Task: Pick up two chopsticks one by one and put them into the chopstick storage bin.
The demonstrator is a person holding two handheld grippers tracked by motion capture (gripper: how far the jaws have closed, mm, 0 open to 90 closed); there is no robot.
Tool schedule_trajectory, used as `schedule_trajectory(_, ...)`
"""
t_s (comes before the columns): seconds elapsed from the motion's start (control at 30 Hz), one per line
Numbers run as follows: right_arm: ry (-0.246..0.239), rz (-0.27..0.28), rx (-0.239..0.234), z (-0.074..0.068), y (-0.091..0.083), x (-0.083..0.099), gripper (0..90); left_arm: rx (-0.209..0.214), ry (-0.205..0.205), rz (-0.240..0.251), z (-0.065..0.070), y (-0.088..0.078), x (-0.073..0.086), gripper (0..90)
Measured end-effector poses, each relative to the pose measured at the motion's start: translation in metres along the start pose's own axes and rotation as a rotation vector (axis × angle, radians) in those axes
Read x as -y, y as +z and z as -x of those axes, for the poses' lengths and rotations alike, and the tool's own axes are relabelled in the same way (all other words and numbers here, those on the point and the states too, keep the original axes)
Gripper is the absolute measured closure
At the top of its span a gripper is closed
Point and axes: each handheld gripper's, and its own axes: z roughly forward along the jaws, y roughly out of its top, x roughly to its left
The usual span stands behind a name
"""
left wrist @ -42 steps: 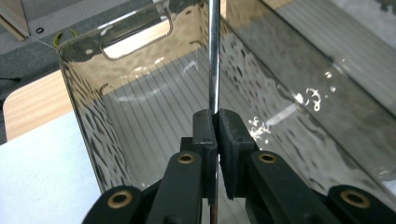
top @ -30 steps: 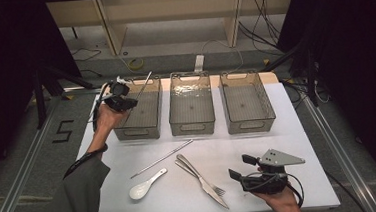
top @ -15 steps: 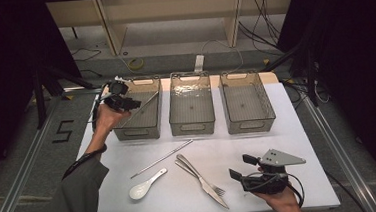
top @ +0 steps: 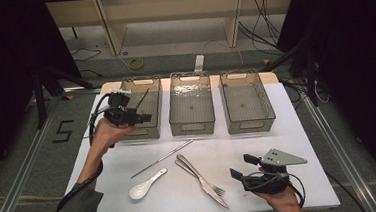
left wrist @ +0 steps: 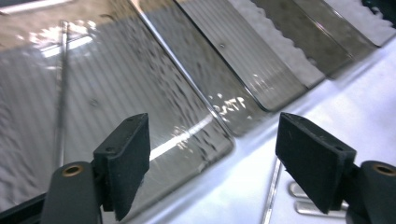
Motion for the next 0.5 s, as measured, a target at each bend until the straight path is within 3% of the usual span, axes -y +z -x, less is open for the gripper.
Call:
schedule_trajectory(0.13, -0.003, -0.001, -0.002, 0.000, -0.001, -0.001, 29.8, 0.030, 0.018, -0.033, 0.012, 0.001, 0.005, 23.4)
schedule_trajectory(0.2, -0.002, -0.002, -0.007, -0.001, -0.001, -0.002, 29.8, 0.012, 0.039, -0.045, 0.019, 0.002, 0.008, 21.9)
schedule_trajectory(0.5, -0.006, -0.002, -0.011, -0.001, -0.002, -0.002, 29.8, 0.010, 0.090, -0.133, 0.036, 0.005, 0.021, 16.7)
